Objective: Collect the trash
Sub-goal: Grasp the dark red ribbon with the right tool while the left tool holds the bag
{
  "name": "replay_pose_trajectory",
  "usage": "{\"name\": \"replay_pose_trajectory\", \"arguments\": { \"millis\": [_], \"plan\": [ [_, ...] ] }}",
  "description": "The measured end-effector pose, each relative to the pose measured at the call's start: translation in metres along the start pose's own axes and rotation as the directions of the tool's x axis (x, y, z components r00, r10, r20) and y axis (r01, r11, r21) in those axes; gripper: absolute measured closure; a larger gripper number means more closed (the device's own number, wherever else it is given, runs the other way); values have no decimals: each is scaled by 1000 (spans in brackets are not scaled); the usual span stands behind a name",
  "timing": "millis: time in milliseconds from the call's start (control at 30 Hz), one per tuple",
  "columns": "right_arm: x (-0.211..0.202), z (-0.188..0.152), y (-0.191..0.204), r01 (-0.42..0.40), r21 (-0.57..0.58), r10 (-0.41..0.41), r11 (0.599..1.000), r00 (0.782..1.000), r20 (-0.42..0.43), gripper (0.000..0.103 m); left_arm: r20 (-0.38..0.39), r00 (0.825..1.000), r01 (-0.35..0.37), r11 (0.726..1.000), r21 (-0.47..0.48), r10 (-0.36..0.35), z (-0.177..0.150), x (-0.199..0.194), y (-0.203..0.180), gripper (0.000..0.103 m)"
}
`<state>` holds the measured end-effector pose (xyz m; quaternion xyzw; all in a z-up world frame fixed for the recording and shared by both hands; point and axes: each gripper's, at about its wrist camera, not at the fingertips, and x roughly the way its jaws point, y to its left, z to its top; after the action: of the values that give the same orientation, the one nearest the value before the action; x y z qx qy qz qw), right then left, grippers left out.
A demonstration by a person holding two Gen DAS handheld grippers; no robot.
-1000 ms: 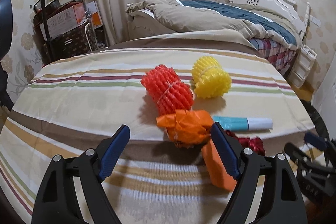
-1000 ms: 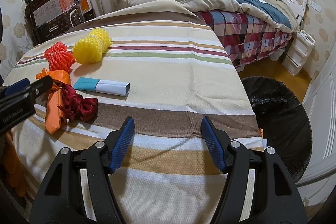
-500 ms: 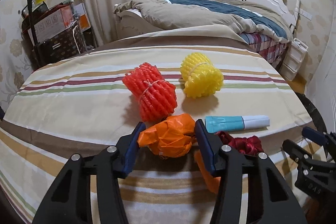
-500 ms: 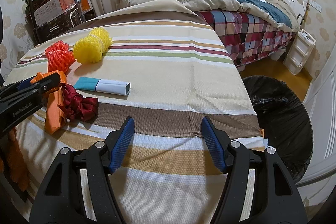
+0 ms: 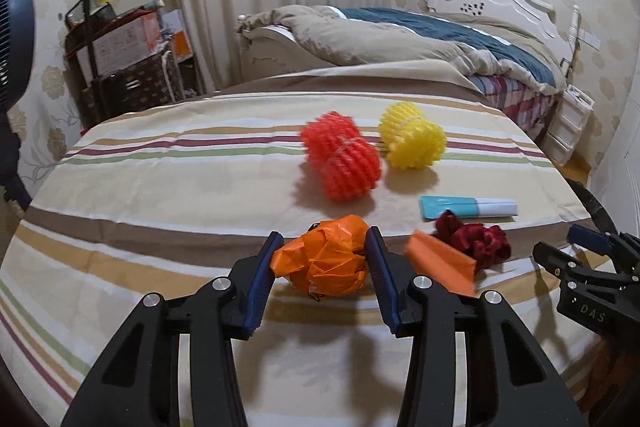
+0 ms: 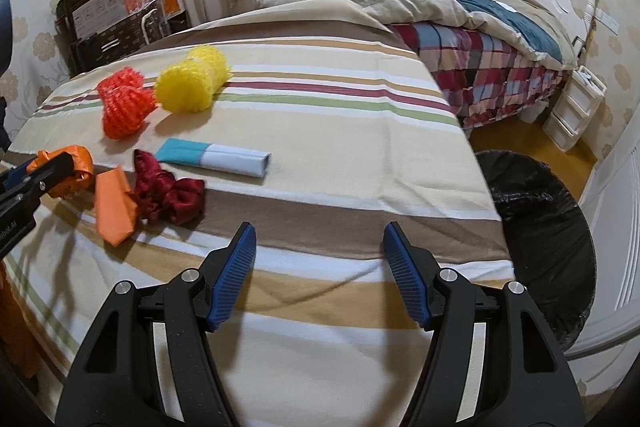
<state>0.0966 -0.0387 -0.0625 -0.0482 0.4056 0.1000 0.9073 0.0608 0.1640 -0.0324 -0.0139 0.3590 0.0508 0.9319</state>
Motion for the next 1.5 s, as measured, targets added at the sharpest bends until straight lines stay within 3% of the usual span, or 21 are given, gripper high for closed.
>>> {"name": "replay_pose_trajectory", "arguments": {
  "millis": [367,933,1000,1167,1500],
  "plan": [
    [4,2,40,-65,-74,63,995,998,-27,38,-14,999,-50,998,-46,50,-10,-4,31,58],
    [16,19,82,-126,-102,124,987,992,-26,38,-32,999,-36,992,-118,32,-15,-4,55,58],
    [18,21,85,-129,-103,127,986,992,-25,42,-34,999,-34,992,-126,30,-15,-3,57,58],
    [20,23,92,-141,-119,139,983,990,-28,72,-33,999,-32,992,-126,28,-16,-4,58,58],
    [2,6,75,-158,-78,157,984,987,-18,74,-16,1000,-13,993,-116,11,-22,-14,48,58]
  ]
}}
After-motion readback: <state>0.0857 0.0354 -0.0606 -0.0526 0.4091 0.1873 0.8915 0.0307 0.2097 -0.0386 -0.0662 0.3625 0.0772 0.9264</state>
